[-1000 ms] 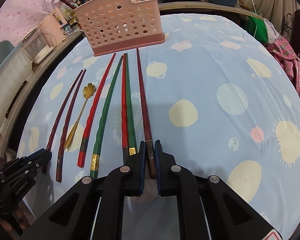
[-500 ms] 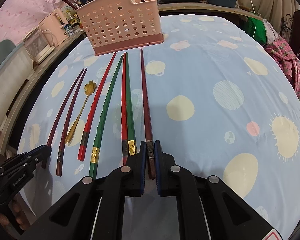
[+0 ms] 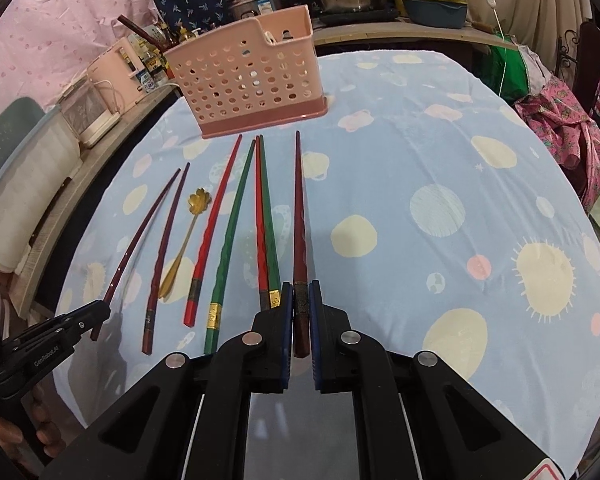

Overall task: Organize utensils
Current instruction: 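Carry both chopsticks over the pink basket and open both tools to drop them in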

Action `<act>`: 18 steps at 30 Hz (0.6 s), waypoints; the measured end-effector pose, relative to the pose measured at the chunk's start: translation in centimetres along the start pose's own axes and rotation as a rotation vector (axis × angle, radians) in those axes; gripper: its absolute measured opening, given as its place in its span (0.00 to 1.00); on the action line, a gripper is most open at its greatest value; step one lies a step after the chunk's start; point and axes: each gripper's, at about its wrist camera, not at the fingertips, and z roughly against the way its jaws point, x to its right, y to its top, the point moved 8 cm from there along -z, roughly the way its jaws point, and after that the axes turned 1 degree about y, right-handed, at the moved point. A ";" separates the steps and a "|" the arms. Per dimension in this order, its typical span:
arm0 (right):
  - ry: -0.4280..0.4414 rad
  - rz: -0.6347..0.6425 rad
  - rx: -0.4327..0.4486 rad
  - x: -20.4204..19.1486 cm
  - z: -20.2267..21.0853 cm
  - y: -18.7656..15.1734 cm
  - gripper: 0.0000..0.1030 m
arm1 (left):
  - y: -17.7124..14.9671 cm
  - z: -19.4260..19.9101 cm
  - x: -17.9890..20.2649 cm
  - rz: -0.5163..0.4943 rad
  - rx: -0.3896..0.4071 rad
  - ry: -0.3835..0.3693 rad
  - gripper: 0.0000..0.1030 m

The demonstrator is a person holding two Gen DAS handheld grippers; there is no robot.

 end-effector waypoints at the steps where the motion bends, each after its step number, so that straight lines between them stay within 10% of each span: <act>1: 0.003 -0.001 0.008 -0.1 0.3 0.2 0.07 | 0.3 0.5 0.1 0.002 0.011 -0.004 0.07; 18: 0.027 -0.021 0.191 0.0 6.8 6.1 0.07 | 7.1 7.7 0.9 0.006 0.221 -0.038 0.07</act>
